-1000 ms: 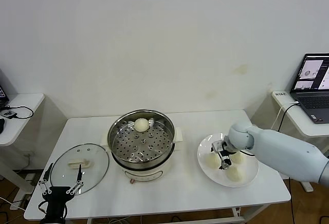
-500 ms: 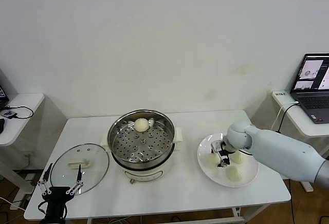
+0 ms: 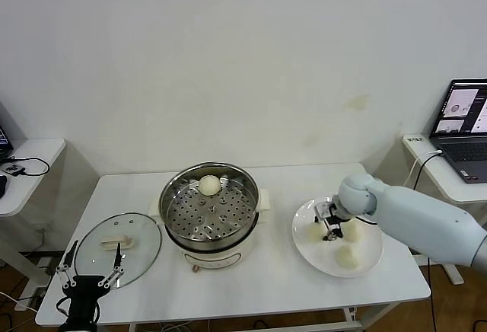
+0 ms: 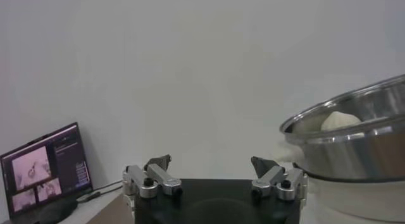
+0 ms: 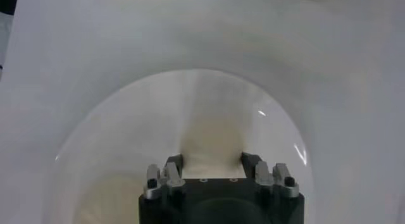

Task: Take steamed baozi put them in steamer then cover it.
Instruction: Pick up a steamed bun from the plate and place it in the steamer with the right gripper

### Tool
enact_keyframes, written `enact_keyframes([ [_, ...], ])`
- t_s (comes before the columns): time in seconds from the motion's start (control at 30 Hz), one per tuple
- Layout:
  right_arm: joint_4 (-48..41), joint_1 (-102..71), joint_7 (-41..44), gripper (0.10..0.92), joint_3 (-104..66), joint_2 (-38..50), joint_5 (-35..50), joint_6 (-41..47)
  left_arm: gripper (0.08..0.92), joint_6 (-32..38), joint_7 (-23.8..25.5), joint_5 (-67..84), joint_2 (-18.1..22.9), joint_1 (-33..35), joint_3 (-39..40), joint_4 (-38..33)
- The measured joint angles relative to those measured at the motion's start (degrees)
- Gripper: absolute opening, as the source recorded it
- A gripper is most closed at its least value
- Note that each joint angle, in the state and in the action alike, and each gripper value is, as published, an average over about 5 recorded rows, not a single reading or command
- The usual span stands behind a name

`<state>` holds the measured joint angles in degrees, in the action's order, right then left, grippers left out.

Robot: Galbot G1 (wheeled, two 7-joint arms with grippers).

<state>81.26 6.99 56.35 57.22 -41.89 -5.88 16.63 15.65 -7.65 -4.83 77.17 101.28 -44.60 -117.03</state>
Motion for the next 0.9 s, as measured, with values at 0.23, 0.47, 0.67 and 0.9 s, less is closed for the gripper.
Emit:
enact_keyframes([
  [0.23, 3.8, 10.0, 0.0, 0.592, 3.8, 0.8, 5.9, 1.9, 0.823, 0.0, 0.0, 0.2, -0.2, -0.2, 0.2, -0.2],
  [0.47, 7.2, 22.1, -1.3, 0.602, 8.9, -1.7, 14.0, 5.1, 0.823, 0.1, -0.1, 0.5, -0.5, 0.0, 0.3, -0.6],
  [0.67, 7.6, 28.4, -3.8, 0.610, 11.6, -7.5, 21.9, 8.6, 0.823, 0.3, -0.1, 0.7, -0.8, 0.2, 0.0, -0.7],
  [0.9, 4.5, 29.6, -8.0, 0.611, 12.5, -17.5, 28.1, 13.2, 0.823, 0.4, -0.1, 0.9, -0.6, 0.0, -0.7, -0.9],
])
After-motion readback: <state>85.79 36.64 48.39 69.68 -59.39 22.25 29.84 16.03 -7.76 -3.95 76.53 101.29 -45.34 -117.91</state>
